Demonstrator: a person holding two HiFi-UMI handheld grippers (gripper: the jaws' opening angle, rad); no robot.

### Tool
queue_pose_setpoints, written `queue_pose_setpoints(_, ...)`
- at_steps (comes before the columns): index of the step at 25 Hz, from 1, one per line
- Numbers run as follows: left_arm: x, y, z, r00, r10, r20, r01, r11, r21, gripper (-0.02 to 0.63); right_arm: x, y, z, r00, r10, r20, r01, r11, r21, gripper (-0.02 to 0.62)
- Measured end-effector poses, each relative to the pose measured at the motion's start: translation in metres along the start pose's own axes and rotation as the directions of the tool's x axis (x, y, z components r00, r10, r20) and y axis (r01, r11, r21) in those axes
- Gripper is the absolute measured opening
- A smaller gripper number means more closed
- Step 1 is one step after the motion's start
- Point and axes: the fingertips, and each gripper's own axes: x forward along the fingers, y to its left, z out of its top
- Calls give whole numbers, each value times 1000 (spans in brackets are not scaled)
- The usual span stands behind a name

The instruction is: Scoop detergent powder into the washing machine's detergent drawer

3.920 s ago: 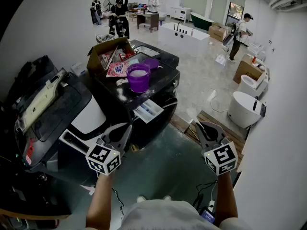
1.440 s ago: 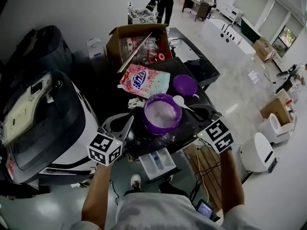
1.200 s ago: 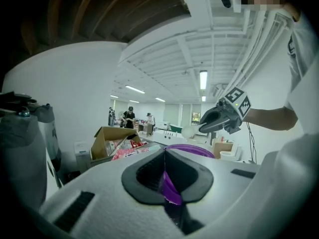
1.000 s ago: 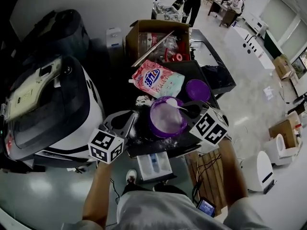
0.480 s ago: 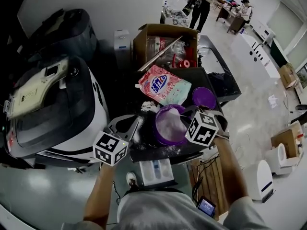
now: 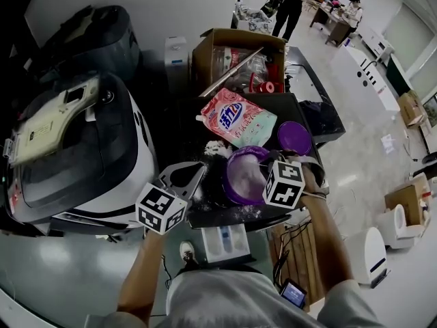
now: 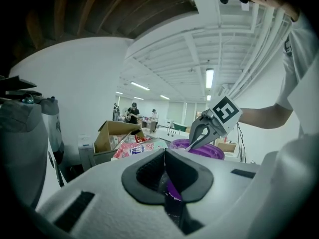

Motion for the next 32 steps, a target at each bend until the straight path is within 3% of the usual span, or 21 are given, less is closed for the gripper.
queue_pose_setpoints(14, -13, 15, -2, 1000, 11, 7, -11, 1000, -24, 11, 3, 37, 2, 981, 189, -50, -191, 981, -43, 2)
queue_pose_setpoints(23, -11, 9, -2, 1000, -5, -1, 5, 1000, -18, 11, -8, 58, 1, 949, 310, -58, -313, 948, -62, 3)
queue_pose_setpoints(28, -11, 4, -1, 1000, -13, 4, 13, 1000, -16, 11, -19, 66, 7, 926, 376, 24, -376, 926, -24, 3)
queue_pose_setpoints(32, -12, 1, -2, 1000, -20, 4, 20, 1000, -17, 11, -25, 66, 10, 920, 373, 122, -381, 924, 43, 3)
